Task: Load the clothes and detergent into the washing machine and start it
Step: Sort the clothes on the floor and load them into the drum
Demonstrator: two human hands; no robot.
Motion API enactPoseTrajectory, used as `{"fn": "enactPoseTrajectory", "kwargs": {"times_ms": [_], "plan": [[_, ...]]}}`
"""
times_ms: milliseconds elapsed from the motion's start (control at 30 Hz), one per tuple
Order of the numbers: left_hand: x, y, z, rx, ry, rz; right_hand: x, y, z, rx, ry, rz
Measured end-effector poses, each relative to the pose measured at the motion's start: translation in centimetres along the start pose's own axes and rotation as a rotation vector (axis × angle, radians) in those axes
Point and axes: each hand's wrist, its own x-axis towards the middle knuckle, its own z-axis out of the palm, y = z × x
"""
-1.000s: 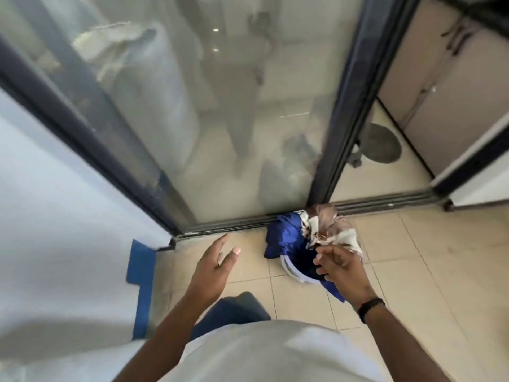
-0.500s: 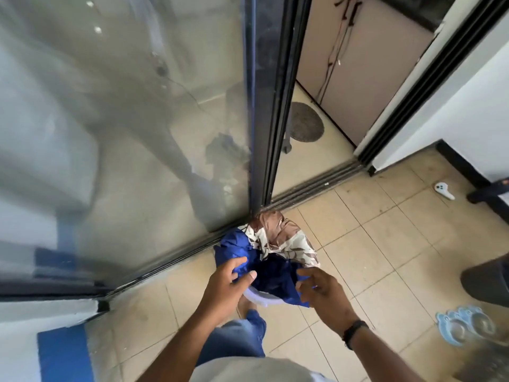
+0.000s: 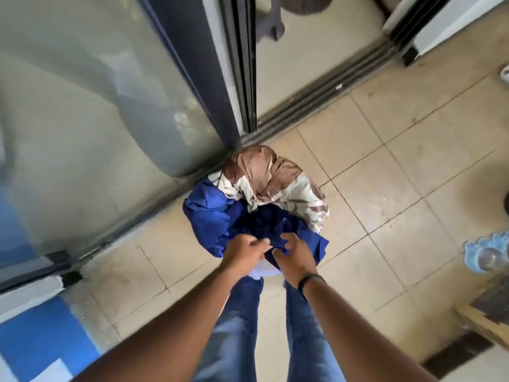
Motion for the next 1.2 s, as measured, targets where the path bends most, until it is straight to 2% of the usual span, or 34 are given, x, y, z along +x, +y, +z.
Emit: {"fn": "enactPoseTrajectory", "kwargs": {"times_ms": [100, 200, 333, 433, 500, 533, 567, 633, 700, 733, 800, 900, 933, 1000, 1100, 1133, 1200], "plan": [[6.1, -2.5, 2.0, 0.037, -0.005, -0.090, 5.8, 2.1, 1.2, -0.135, -0.075, 0.006], [11.4, -3.1, 2.9, -0.052, 0.042, -0.076, 10.1, 2.9, 1.1, -0.246, -0.094, -0.100], [17.2, -3.0, 3.4, -0.255, 0.284, -0.075, 13.5, 4.6, 0.6, -0.323, -0.099, -0.136], [19.2, -0.8, 3.3, -0.274, 0.410, -0.020, 14.1, 6.1, 0.3, -0.502, -0.250, -0.084], [20.2, 0.5, 3.1, -0.213, 0.449, -0.038, 13.8, 6.4, 0.5, -0.471, -0.307, -0.078], [20.3, 0.9, 3.0, -0.191, 0.457, -0.064, 13.4, 6.1, 0.7, -0.361, -0.300, -0.086], [20.1, 1.4, 3.0, -0.188, 0.462, -0.089, 12.8, 5.5, 0.7, -0.223, -0.248, -0.107], [18.1, 2.3, 3.6, -0.216, 0.472, -0.093, 12.0, 3.9, 0.5, -0.016, -0.002, -0.212], [14.1, 3.0, 5.1, -0.219, 0.491, 0.025, 11.2, 1.2, -0.8, 0.138, 0.201, -0.288], [11.8, 2.9, 6.4, -0.225, 0.459, 0.116, 11.4, 0.0, -1.6, 0.209, 0.211, -0.283], [5.9, 2.8, 9.3, -0.150, 0.303, 0.309, 12.4, -1.9, -3.6, 0.218, 0.047, -0.246], [-0.4, 2.0, 13.1, 0.146, 0.047, 0.631, 14.8, -3.6, -5.0, -0.023, -0.221, -0.252], [-1.2, 1.5, 13.9, 0.156, -0.021, 0.646, 15.5, -3.9, -4.9, -0.111, -0.269, -0.258], [-1.3, 0.1, 15.0, 0.139, -0.081, 0.560, 16.1, -4.2, -3.9, -0.234, -0.324, -0.250], [-1.1, -2.1, 15.7, 0.089, -0.070, 0.416, 15.9, -2.9, -1.9, -0.272, -0.256, -0.199], [-0.7, -2.8, 15.4, 0.052, -0.033, 0.363, 15.7, -2.1, -1.3, -0.317, -0.239, -0.173], [1.5, -4.3, 13.1, -0.128, 0.146, 0.204, 14.8, -0.4, -0.5, -0.377, -0.241, -0.114]]}}
